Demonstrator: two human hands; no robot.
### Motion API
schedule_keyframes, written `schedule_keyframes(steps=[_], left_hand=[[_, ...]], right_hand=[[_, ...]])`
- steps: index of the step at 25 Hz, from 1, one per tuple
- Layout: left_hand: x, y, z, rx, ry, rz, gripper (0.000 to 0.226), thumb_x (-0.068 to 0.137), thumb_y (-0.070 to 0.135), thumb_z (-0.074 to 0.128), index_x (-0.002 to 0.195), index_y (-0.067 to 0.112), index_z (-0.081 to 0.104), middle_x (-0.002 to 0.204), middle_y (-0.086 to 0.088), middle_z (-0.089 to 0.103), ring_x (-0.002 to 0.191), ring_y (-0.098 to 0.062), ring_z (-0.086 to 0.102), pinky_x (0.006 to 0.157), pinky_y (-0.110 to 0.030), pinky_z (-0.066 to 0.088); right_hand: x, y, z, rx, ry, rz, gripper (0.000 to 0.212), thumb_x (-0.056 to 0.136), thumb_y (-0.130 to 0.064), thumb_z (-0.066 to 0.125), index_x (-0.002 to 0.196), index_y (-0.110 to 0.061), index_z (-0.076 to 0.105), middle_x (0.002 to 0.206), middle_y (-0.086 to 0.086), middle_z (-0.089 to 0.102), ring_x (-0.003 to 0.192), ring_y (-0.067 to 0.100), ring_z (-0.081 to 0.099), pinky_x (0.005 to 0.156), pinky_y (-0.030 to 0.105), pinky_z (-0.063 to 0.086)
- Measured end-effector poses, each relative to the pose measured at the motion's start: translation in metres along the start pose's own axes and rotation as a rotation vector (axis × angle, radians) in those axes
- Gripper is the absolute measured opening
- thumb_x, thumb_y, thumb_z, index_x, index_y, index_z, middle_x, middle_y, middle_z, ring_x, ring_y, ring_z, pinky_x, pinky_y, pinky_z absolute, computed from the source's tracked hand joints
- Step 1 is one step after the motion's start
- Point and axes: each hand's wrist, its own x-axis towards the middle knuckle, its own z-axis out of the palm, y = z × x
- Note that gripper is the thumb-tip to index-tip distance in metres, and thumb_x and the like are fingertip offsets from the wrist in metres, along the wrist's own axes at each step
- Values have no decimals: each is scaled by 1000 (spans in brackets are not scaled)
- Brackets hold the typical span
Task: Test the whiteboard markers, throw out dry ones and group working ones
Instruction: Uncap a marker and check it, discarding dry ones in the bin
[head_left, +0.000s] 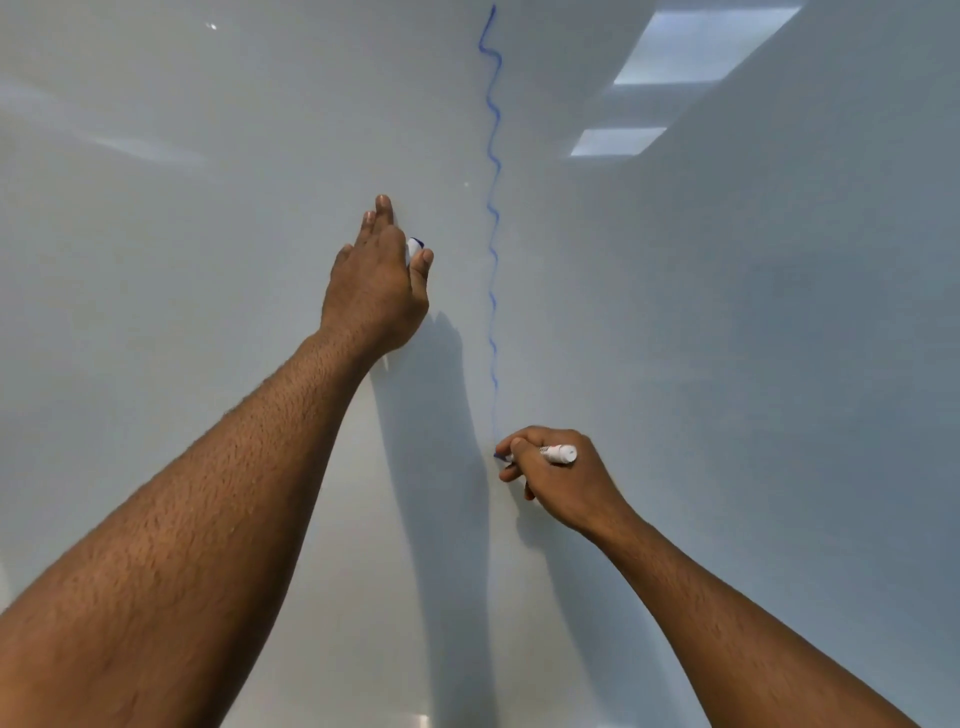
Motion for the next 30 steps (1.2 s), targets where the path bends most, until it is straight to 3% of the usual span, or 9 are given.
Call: schedule_keyframes(steps=[3, 6, 9, 12, 14, 18, 22, 25, 30], left_hand=[[-28, -9, 15, -61, -12, -27, 57, 103, 35, 32, 148, 0, 21, 161, -8, 7, 148, -19, 9, 119, -38, 16], [-76, -20, 35, -218, -57, -113, 62, 103, 38, 34, 153, 8, 12, 160, -5, 16, 146, -19, 19, 114, -28, 20], [-145, -31, 66, -390, -102, -264, 56, 101, 36, 42, 150, 14, 29, 150, -2, 40, 135, -17, 40, 101, -18, 29], [-217, -39, 104, -634, -177, -475, 28, 95, 38, 55, 109, 18, 69, 108, 0, 70, 101, -13, 62, 86, -24, 43], [-263, -39, 125, -748, -263, -671, 23, 93, 35, 60, 85, 15, 70, 77, -1, 65, 72, -13, 55, 70, -28, 42], [-332, -30, 149, -1011, -473, -1006, 15, 97, 27, 53, 90, 17, 62, 93, -2, 75, 80, -15, 60, 79, -28, 47], [-367, -22, 158, -1247, -526, -1350, 19, 101, 17, 42, 84, 17, 49, 110, -7, 72, 92, -18, 63, 79, -26, 47], [-383, -19, 158, -1328, -540, -1419, 18, 101, 15, 41, 85, 17, 49, 111, -8, 72, 106, -23, 63, 85, -30, 45], [-395, -17, 150, -1406, -532, -1448, 9, 104, 22, 38, 101, 17, 45, 109, -15, 71, 107, -27, 65, 96, -38, 46]], right_hand=[[-29, 24, 12, -44, -57, 84, 24, 94, -23, 51, 88, -24, 75, 75, -8, 74, 72, 4, 70, 66, 29, 56], [-61, 46, 14, 125, 26, 226, 23, 96, -26, 52, 91, -24, 75, 76, -4, 75, 59, 9, 62, 61, 27, 51], [-93, 70, 20, 236, 102, 326, 30, 99, -35, 49, 92, -23, 75, 75, 1, 75, 58, 11, 56, 58, 24, 45], [-125, 93, 32, 390, 134, 453, 36, 101, -33, 44, 96, -17, 76, 72, 12, 72, 57, 17, 46, 55, 27, 39], [-145, 105, 37, 477, 151, 531, 28, 99, -22, 46, 101, -13, 72, 72, 15, 70, 55, 17, 45, 55, 29, 38], [-181, 122, 50, 605, 168, 664, 7, 93, -13, 55, 95, -8, 60, 78, 18, 71, 54, 17, 48, 52, 27, 40], [-213, 127, 68, 735, 148, 746, 5, 93, -9, 57, 94, -9, 62, 78, 19, 69, 52, 16, 48, 51, 26, 39], [-228, 126, 80, 799, 110, 785, 9, 95, -10, 55, 96, -9, 64, 83, 23, 71, 53, 16, 51, 52, 26, 40], [-232, 125, 89, 781, 84, 788, 12, 95, -11, 55, 98, -8, 66, 87, 26, 71, 56, 17, 53, 55, 28, 41]])
